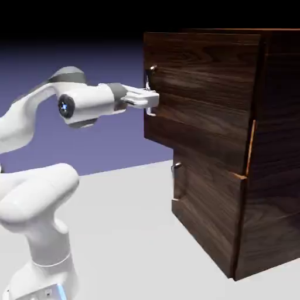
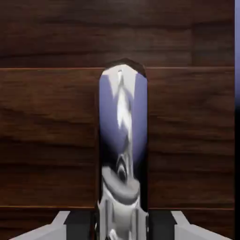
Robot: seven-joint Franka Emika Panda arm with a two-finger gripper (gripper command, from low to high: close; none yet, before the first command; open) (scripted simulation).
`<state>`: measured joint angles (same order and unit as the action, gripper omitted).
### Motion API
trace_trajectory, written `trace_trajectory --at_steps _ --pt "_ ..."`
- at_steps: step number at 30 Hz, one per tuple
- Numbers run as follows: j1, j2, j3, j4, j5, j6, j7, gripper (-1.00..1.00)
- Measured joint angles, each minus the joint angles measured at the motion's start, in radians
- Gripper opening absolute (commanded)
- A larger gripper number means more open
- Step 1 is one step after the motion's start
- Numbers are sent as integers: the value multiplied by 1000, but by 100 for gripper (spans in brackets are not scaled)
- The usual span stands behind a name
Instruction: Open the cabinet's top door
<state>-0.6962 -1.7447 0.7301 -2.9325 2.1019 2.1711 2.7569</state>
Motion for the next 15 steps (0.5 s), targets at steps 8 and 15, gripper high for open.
trace_trajectory --at_steps 8,15 --pt "51 -12 -290 -103 -210 -180 -91 -100" --pt "-74 -3 -526 -133 -367 -431 -146 -100"
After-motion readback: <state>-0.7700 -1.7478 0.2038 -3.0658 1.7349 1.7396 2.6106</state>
